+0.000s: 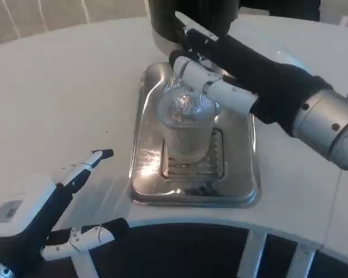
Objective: Grasp the cup under the faucet to collect the drink, then remove the cup.
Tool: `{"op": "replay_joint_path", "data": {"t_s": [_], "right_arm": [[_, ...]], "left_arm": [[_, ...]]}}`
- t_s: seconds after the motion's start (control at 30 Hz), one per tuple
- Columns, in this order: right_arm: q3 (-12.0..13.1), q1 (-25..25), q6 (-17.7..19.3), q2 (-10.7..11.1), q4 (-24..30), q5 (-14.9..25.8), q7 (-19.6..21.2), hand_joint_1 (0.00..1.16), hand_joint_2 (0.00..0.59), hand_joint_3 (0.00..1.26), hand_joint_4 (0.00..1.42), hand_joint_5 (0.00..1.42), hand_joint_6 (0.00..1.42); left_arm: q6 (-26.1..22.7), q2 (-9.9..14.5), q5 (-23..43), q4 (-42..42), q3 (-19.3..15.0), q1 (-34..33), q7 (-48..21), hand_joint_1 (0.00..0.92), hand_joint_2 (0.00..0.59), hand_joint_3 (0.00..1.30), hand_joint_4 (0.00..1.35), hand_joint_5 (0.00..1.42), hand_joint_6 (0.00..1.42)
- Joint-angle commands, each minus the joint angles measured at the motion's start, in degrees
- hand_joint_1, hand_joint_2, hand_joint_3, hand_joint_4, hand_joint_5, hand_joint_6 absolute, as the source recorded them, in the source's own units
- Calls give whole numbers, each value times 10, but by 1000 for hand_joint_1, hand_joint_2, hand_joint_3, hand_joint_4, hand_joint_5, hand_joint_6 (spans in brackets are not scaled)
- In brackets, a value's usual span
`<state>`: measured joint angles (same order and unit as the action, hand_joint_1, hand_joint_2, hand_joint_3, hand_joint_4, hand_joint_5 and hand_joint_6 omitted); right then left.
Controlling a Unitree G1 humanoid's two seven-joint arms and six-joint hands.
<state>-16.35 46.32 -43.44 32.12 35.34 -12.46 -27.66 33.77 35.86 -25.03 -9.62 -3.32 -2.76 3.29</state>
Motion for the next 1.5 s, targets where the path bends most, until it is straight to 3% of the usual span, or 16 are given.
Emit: {"op": "replay_joint_path", "data": {"t_s": [0.03, 0.33, 0.53, 0.77, 1.13, 1.5], "right_arm": [[-42, 5, 40, 8, 15, -21, -30, 0, 546, 0, 0, 0, 0], [-80, 9, 79, 14, 25, -93, -57, 0, 544, 0, 0, 0, 0], [-72, 2, 91, 8, 22, -108, -67, 0, 544, 0, 0, 0, 0], [-68, -9, 92, 3, 28, -121, -76, 0, 546, 0, 0, 0, 0], [-65, -16, 85, -9, 35, -139, -88, 0, 574, 0, 0, 0, 0], [-56, -27, 82, -10, 46, -148, -96, 0, 583, 0, 0, 0, 0]], "left_arm": [[0, 4, 9, -7, -5, 6, -9, 54, 90, 127, 44, 124, 237], [1, 3, 13, -6, -7, 9, -10, 54, 90, 127, 38, 119, 237], [-6, -2, 31, -3, -11, 13, -16, 51, 81, 120, 6, 130, 237], [-27, -29, 77, 16, -25, 9, -20, 156, 50, 2, 0, 162, 257], [-24, -71, 84, 34, -24, -21, -18, 340, 59, 29, 0, 215, 287], [-38, -95, 77, -2, 3, -75, -23, 370, 59, 41, 0, 163, 242]]}}
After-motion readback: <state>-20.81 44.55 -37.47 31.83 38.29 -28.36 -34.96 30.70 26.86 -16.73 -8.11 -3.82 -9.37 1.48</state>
